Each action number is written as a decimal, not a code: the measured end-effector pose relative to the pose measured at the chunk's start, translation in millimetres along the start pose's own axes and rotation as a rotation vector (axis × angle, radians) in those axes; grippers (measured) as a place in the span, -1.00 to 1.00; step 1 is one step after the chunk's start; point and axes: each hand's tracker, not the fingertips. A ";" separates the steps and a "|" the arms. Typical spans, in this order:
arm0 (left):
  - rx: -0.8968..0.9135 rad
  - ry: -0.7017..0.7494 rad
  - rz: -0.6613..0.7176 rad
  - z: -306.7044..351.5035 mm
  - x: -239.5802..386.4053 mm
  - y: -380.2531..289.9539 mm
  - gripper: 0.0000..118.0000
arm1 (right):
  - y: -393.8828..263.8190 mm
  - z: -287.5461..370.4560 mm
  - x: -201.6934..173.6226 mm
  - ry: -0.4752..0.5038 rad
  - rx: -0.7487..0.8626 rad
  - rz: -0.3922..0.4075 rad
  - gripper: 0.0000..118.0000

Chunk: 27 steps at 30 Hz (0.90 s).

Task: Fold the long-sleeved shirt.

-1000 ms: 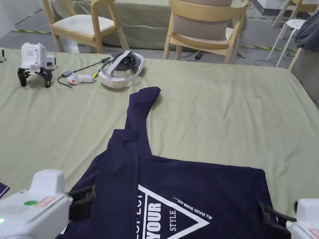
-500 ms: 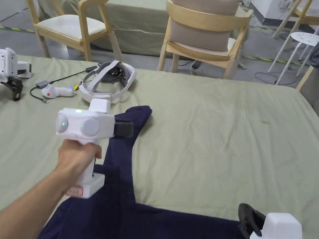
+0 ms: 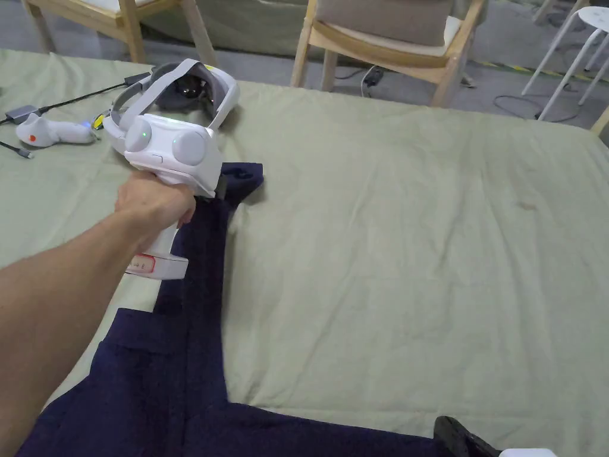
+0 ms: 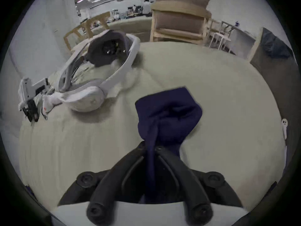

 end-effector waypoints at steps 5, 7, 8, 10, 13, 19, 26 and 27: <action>0.179 -0.032 -0.001 84.0 2.5 -15.3 -0.86 | -1.0 29.0 0.7 -0.007 0.024 -0.021 -1.00; 0.264 -0.045 -0.033 126.2 7.2 -33.4 -0.86 | -2.1 46.1 -2.3 -0.021 0.037 -0.013 -1.00; 0.277 -0.074 -0.044 144.6 9.6 -42.0 -0.86 | -3.5 55.5 -3.8 -0.022 0.043 -0.011 -1.00; 0.354 -0.055 -0.071 186.3 19.2 -68.3 -0.87 | -7.2 75.6 -4.7 -0.019 0.056 -0.016 -1.00; 0.421 -0.054 -0.078 238.4 28.6 -115.3 -0.86 | -16.9 107.2 -8.2 -0.024 0.076 -0.028 -1.00; 0.464 -0.018 -0.051 312.9 42.6 -230.1 -0.86 | -39.2 163.9 -12.9 -0.020 0.112 -0.046 -1.00; 0.448 0.023 -0.035 346.6 55.5 -338.4 -0.86 | -60.2 198.6 -19.1 -0.013 0.132 -0.039 -1.00; 0.432 -0.038 -0.010 350.8 54.6 -351.4 -0.86 | -62.5 201.8 -19.3 -0.013 0.134 -0.040 -1.00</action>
